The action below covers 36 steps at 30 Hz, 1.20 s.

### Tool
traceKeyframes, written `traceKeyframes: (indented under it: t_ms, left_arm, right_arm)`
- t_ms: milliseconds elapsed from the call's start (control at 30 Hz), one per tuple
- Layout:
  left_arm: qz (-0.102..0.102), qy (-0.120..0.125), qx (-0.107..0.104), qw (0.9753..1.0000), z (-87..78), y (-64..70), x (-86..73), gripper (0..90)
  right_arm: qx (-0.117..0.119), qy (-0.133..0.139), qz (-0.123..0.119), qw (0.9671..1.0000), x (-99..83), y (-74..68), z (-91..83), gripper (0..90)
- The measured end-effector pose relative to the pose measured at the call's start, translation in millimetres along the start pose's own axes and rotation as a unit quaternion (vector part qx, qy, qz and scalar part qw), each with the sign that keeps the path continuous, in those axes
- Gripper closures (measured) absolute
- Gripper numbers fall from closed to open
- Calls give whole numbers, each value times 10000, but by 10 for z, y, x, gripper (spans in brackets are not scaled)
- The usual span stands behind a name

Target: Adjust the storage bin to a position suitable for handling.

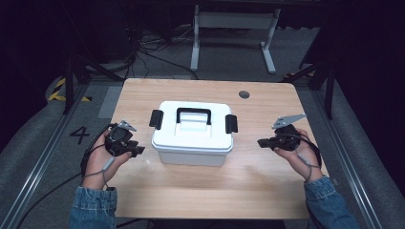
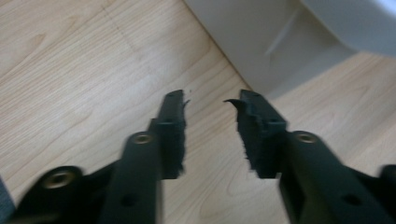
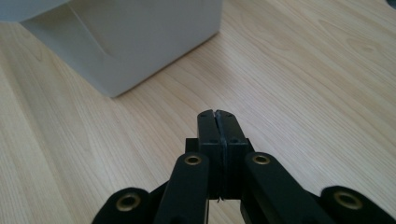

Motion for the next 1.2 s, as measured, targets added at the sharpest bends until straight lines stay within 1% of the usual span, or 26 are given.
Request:
traceKeyframes:
  t_ms: [33, 67, 100, 133, 200, 267, 333, 367, 400, 433, 467, 500, 533, 567, 600, 667, 700, 733, 767, 867, 933, 1033, 1067, 1133, 1167, 1200]
  left_arm:
    - [-61, 50, -78, 9999, 33, 10, 23, 706]
    - [-84, 37, -158, 9998, 64, 25, 41, 756]
    - [-73, 63, -199, 9998, 106, 40, 66, 811]
    - [-87, 103, -230, 9996, 136, 52, 89, 838]
    - [-193, 160, -326, 9992, 190, 85, 135, 870]
    - [-172, 221, -351, 9990, 244, 103, 182, 890]
    - [-219, 253, -388, 9987, 296, 132, 220, 896]
    - [-188, 284, -400, 9986, 319, 137, 240, 897]
    - [-216, 329, -424, 9983, 343, 151, 259, 897]
    - [-190, 378, -444, 9981, 364, 165, 279, 897]
    - [-139, 325, -466, 9983, 377, 187, 295, 900]
    - [-86, 381, -452, 9982, 387, 195, 314, 897]
    - [-109, 411, -559, 9975, 385, 212, 330, 898]
    - [-109, 411, -559, 9975, 385, 212, 330, 899]
    - [-55, 404, -526, 9978, 385, 218, 342, 899]
    - [-59, 396, -560, 9976, 390, 234, 354, 900]
    - [-53, 400, -579, 9975, 394, 237, 358, 900]
    - [-82, 409, -594, 9974, 400, 253, 365, 900]
    - [-53, 434, -598, 9973, 405, 259, 374, 900]
    - [-26, 443, -680, 9967, 413, 298, 392, 900]
    - [-6, 461, -752, 9961, 422, 316, 402, 900]
    - [3, 485, -825, 9954, 432, 330, 410, 900]
    - [17, 540, -880, 9947, 445, 344, 423, 900]
    - [16, 525, -903, 9945, 445, 350, 425, 900]
    - [9, 555, -988, 9936, 453, 360, 432, 900]
    - [-20, 579, -1018, 9931, 456, 368, 434, 900]
  right_arm:
    - [0, 0, 0, 10000, 0, 0, 0, 900]
    - [60, -19, -75, 10000, 33, -15, 64, 900]
    - [101, -20, -88, 9999, 60, -30, 115, 900]
    - [163, -5, -136, 9998, 92, -39, 180, 900]
    - [265, 16, -147, 9995, 139, -50, 287, 900]
    - [335, 10, -179, 9993, 176, -58, 404, 900]
    - [421, 16, -176, 9990, 207, -72, 519, 900]
    - [442, 25, -184, 9988, 218, -77, 570, 900]
    - [476, 53, -189, 9987, 229, -83, 615, 900]
    - [492, 85, -182, 9986, 238, -93, 655, 900]
    - [539, 123, -190, 9983, 243, -103, 690, 900]
    - [567, 178, -197, 9980, 248, -116, 726, 900]
    - [632, 251, -221, 9974, 250, -133, 752, 900]
    - [632, 251, -221, 9974, 250, -133, 752, 900]
    - [655, 298, -219, 9972, 251, -150, 771, 900]
    - [529, 274, -250, 9979, 242, -160, 771, 900]
    - [545, 311, -262, 9977, 233, -157, 765, 900]
    - [584, 335, -213, 9975, 220, -154, 756, 900]
    - [636, 359, -152, 9972, 205, -155, 743, 900]
    - [615, 310, -133, 9975, 171, -176, 704, 900]
    - [649, 247, -140, 9975, 134, -210, 670, 900]
    - [826, 173, -203, 9962, 45, -308, 609, 900]
    - [873, 130, -214, 9959, 18, -343, 593, 900]
    - [871, 96, -236, 9959, -6, -376, 581, 900]
    - [918, 30, -267, 9954, -45, -430, 561, 900]
    - [940, 11, -291, 9951, -57, -446, 555, 900]
Point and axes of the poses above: each handheld gripper's, and its own axes: z roughly forward along the jaws, x roughly out of its top, y roughly to its right, the point moved 3 cm from there along z, roughly forward along the jaws, and after that the axes turned 15 degrees about x, right-handed, at the moved point
